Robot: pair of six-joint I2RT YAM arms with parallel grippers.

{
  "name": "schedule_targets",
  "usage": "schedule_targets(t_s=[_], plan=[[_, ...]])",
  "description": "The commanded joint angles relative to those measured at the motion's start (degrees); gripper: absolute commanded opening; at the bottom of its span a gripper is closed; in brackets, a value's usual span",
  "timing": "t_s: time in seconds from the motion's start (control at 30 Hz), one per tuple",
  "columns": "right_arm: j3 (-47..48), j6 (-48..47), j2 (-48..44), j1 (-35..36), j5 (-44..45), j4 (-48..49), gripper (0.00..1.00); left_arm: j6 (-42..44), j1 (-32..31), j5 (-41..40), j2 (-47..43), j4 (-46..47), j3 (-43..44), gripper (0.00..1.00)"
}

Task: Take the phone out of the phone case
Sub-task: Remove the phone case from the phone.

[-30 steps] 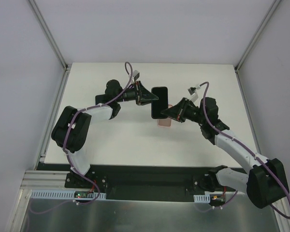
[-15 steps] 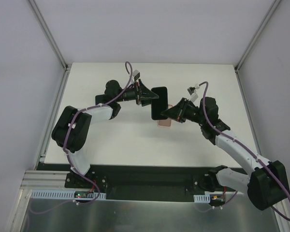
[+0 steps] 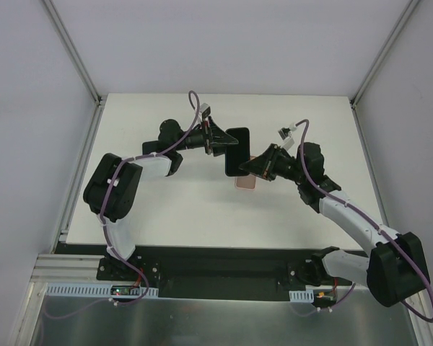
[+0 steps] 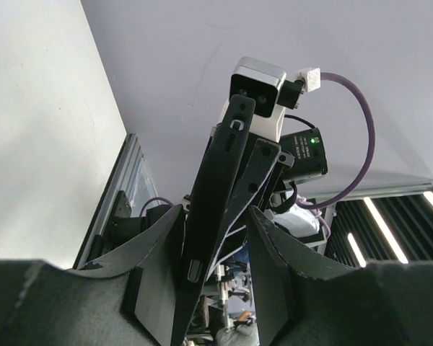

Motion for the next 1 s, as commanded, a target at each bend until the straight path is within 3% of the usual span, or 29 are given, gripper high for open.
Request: schedule_targets(t_s=[0.0,0.07,0.13,0.17,0.33,0.37,0.4,0.43,0.5,0.67,0.97], plan=[[-0.9,1.4,1.2,0.2,-1.3,1.3,0.01,-3.1,-1.1,1.1,-0.7,11.6,5.2,0.38],[-1.1,1.7,0.8,0.1,-1.4,1.3,0.01,-3.3,-1.1,1.0,-0.3,12.2,5.2,0.35],[-1.1,1.8,0.9,0.1,-1.6,1.3,0.01,-4.0,-1.1,0.5,-0.1,13.2,5.0,0.24],[-1.1,1.9,1.0,0.1,-1.7,1.3,0.02,-4.2,-1.1,0.4,-0.1,13.2,4.9,0.02],[-1.2,2.0,2.3,-0.1,-2.0,1.0,0.01,-4.3,-0.9,-0.5,-1.1,13.8,3.5,0.0],[-0.5,1.2,2.3,-0.1,-1.7,-1.3,0.07,-4.0,-0.8,-0.7,-1.4,13.0,3.1,0.0],[0.0,-0.1,1.6,0.1,-1.0,-3.4,0.19,-3.6,-0.7,-0.7,-1.8,12.3,2.8,0.0],[0.6,-2.9,0.7,0.2,1.7,-5.8,0.41,-2.9,-0.6,-0.9,-2.5,11.7,2.1,0.0],[3.0,-6.5,-2.8,0.6,5.4,-14.5,0.54,-2.4,-0.3,-1.0,-2.9,10.4,1.7,0.0],[8.8,-18.8,-9.4,0.9,20.1,-35.1,0.53,-1.8,-0.1,-1.1,-3.3,10.1,1.3,0.0],[11.5,-21.2,-10.5,3.6,25.8,-40.8,0.42,-0.7,-0.1,-1.0,-3.6,8.1,1.8,0.0]])
